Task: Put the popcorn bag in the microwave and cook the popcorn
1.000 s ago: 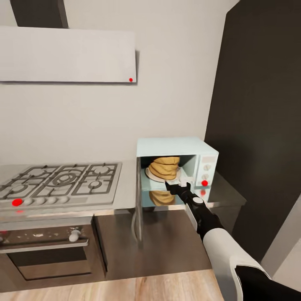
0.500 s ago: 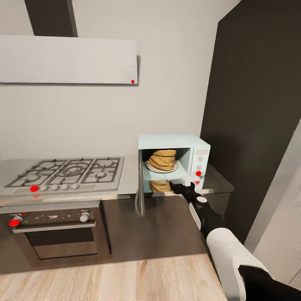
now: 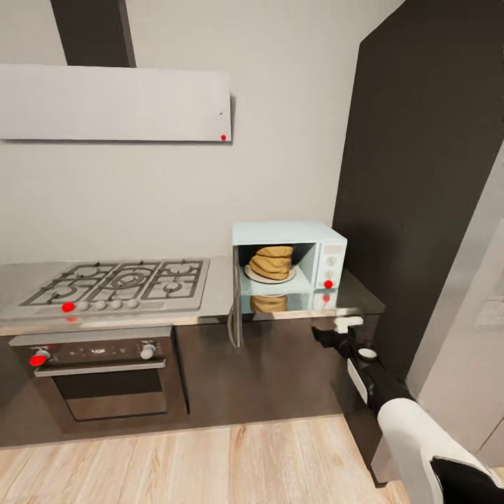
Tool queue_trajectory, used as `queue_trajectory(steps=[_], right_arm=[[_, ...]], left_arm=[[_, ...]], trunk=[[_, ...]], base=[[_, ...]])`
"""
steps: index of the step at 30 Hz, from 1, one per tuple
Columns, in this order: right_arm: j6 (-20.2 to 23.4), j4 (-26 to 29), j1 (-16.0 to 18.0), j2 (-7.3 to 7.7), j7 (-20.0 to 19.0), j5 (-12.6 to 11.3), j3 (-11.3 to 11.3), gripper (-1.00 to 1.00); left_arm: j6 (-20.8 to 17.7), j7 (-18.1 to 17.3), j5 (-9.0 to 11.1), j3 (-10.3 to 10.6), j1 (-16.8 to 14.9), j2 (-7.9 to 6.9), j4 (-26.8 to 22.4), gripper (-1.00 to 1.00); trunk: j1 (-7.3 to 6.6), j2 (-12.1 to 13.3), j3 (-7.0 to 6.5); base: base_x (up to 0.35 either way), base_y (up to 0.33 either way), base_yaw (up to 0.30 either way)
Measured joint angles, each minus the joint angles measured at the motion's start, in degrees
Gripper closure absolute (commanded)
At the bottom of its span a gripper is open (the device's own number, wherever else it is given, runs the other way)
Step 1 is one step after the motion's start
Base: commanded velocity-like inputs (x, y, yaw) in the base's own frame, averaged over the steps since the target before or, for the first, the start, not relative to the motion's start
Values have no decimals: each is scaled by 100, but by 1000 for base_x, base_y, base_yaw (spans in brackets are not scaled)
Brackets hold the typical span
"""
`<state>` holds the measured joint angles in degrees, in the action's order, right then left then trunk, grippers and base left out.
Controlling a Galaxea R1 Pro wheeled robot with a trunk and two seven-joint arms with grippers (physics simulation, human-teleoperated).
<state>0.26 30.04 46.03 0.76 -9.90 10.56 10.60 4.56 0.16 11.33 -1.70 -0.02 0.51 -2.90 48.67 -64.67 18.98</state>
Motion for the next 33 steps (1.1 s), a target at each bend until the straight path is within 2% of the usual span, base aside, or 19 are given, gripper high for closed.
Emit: queue_trajectory(steps=[3, 7, 9, 10, 14, 17, 19, 24, 30, 33], right_arm=[[-34, -863, -149, 18, 20, 36, -3, -100], [-63, -2476, -177, 341, 35, 45, -27, -100], [-75, -3007, -208, 392, 38, 35, -32, -100], [-63, -3106, -361, 387, 41, 36, -42, -100], [-62, -3174, -1388, 339, 216, 25, -44, -100], [-165, -3175, -1915, 357, 280, 16, -43, -100], [-196, -3175, -2049, 377, 299, 20, -38, -100], [-192, -3176, -2509, 399, 341, 13, -40, -100], [-198, -3182, -3298, 354, 496, -21, -34, -100], [-216, -3180, -3438, 334, 499, -27, -29, -100]], left_arm=[[1, 0, 0, 6, 0, 0, 1, -100], [-2, -4, -1, 7, 1, 0, 0, -100], [-2, -7, -1, 9, 2, 0, 3, -100], [-2, -7, -1, 10, 2, 0, 2, -100], [4, -8, -10, 21, -1, -8, -82, -100], [-45, 9, -5, 21, -2, -11, -642, -100], [-58, 20, -7, 25, -2, -13, -861, -100], [-61, 32, -9, 24, 1, -66, -946, -100], [-26, 32, 19, 28, 2, -60, -653, -100], [-12, 27, 15, 8, 2, -28, -471, -100]], trunk=[[0, 0, -1], [0, 0, 0], [0, 0, -1], [0, 0, 0], [0, 0, 0], [0, 0, -1], [0, 0, -1], [0, 0, 0], [0, 0, 0], [-1, -1, -1]], base=[[0, 0, 0], [0, 0, 0], [0, 0, 0], [0, 0, 0], [0, 0, 0], [0, 0, 0], [0, 0, 0], [0, 0, 0], [0, 0, 0], [58, 0, 0]])
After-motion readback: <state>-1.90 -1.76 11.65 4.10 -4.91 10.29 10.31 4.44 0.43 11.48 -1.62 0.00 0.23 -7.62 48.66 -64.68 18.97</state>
